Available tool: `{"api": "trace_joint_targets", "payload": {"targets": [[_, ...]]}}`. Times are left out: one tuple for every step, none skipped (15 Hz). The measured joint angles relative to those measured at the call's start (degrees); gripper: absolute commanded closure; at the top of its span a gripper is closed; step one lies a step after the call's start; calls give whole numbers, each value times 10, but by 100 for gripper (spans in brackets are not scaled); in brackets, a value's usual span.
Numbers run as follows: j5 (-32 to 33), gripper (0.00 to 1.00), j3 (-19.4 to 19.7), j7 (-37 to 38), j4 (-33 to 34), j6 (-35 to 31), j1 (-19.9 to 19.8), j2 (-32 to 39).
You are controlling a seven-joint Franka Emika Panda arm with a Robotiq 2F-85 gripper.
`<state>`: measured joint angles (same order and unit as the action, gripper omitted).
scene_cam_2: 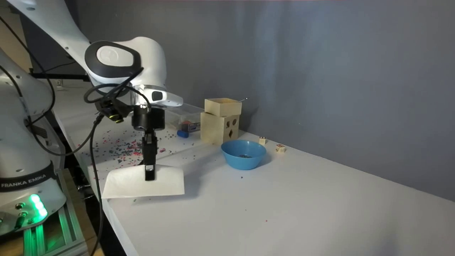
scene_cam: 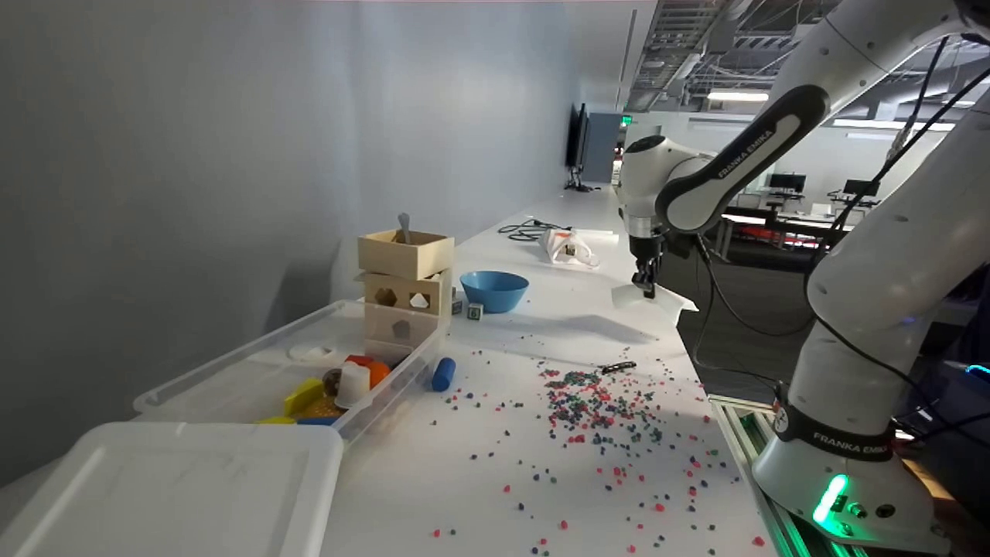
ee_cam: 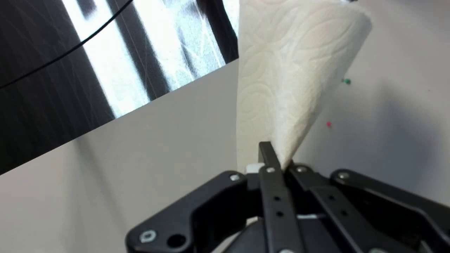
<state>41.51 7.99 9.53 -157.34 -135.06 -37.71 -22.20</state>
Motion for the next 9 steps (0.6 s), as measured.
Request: {"api": "trace_joint_targets", "payload": {"targets": [[0, 100, 0, 0, 0, 23, 14, 2], [0, 100, 0, 0, 0, 43, 27, 4], [0, 100, 0, 1, 0, 62, 40, 6], [1, 100, 2, 4, 0, 74, 50, 10], [4, 100, 5, 8, -1, 78, 58, 18], [7, 100, 9, 14, -1, 81, 64, 27], [12, 100, 13, 23, -1, 81, 69, 37], [20, 100, 17, 34, -1, 81, 74, 46], [29, 100, 22, 48, -1, 80, 79, 56]]}}
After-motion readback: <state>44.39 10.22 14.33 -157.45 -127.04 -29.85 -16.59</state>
